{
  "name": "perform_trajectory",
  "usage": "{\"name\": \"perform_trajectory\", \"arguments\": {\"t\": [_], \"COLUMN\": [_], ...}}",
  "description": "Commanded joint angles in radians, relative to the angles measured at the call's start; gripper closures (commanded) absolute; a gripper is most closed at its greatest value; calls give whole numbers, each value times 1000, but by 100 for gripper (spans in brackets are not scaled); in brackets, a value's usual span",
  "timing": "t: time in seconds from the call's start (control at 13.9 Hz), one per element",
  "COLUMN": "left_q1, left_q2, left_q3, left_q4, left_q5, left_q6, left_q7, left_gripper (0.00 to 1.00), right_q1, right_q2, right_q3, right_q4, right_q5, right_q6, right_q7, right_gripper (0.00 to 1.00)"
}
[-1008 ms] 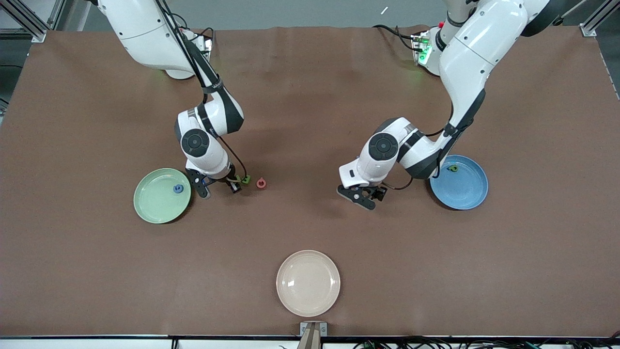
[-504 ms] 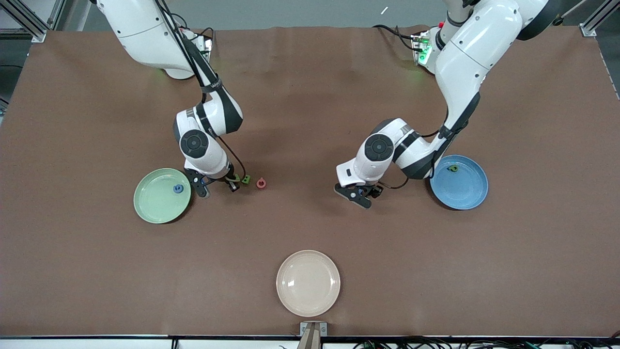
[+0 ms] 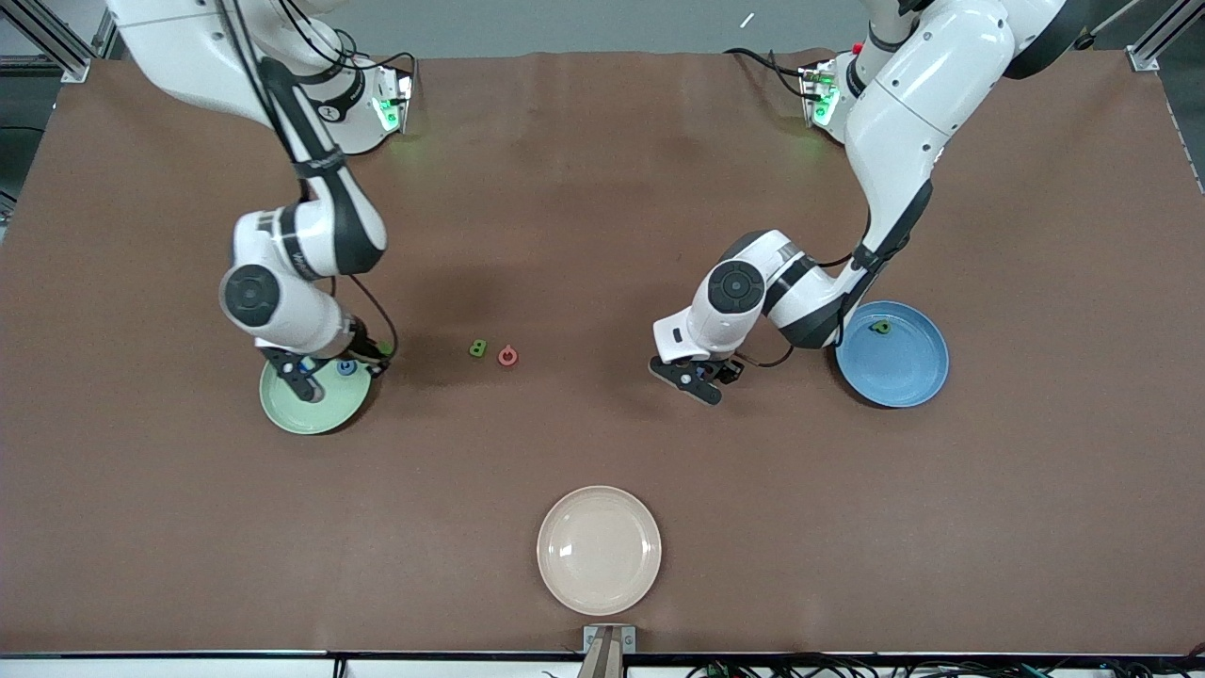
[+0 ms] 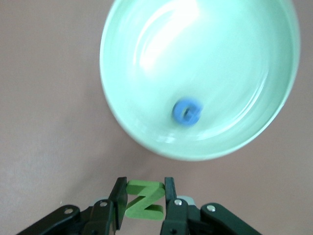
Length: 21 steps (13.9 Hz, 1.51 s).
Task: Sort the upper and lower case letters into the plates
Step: 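Grasp the blue m with the left gripper while the right gripper places N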
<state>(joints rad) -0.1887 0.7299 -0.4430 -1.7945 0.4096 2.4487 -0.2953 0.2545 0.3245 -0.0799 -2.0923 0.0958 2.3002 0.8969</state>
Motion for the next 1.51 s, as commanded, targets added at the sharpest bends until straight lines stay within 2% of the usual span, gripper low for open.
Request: {"name": "perform_trajectory", "arguments": {"t": [0.0,0.14,0.22,0.36,0.43,0.58,0.65,1.01,1.15,1.3,1.44], "left_q1": [-5,-5,-5,-3,-3,0,0,43,57,107,217], "left_q2": [16,16,20,20,20,16,14,-32,-76,-118,-157], "left_q3": [0,0,0,0,0,0,0,-3,-9,-43,-112], "left_q4": [18,18,21,23,23,21,21,7,7,-8,-49], "left_q5": [18,28,29,28,28,28,28,25,15,14,14], "left_q6": [4,4,4,4,4,4,4,-22,-91,-161,-194], "left_q7": [5,5,5,2,-5,-10,-5,5,13,39,68], "left_gripper": [49,57,58,60,65,91,100,100,100,100,100], "right_q1": [-81,-139,-158,-167,-167,-178,-181,-189,-189,-199,-201], "right_q2": [-36,-29,-28,-21,-12,4,14,70,70,71,71], "right_q3": [16,14,14,14,14,12,12,11,9,9,9], "right_q4": [-49,-58,-67,-71,-72,-107,-123,-140,-143,-143,-143], "right_q5": [-2,-11,-11,-13,-13,-19,-28,-42,-44,-44,-44], "right_q6": [10,21,31,51,65,141,175,239,235,235,231], "right_q7": [-128,-194,-225,-234,-234,-239,-239,-239,-239,-240,-240], "right_gripper": [99,98,98,98,98,99,99,98,98,98,93]}}
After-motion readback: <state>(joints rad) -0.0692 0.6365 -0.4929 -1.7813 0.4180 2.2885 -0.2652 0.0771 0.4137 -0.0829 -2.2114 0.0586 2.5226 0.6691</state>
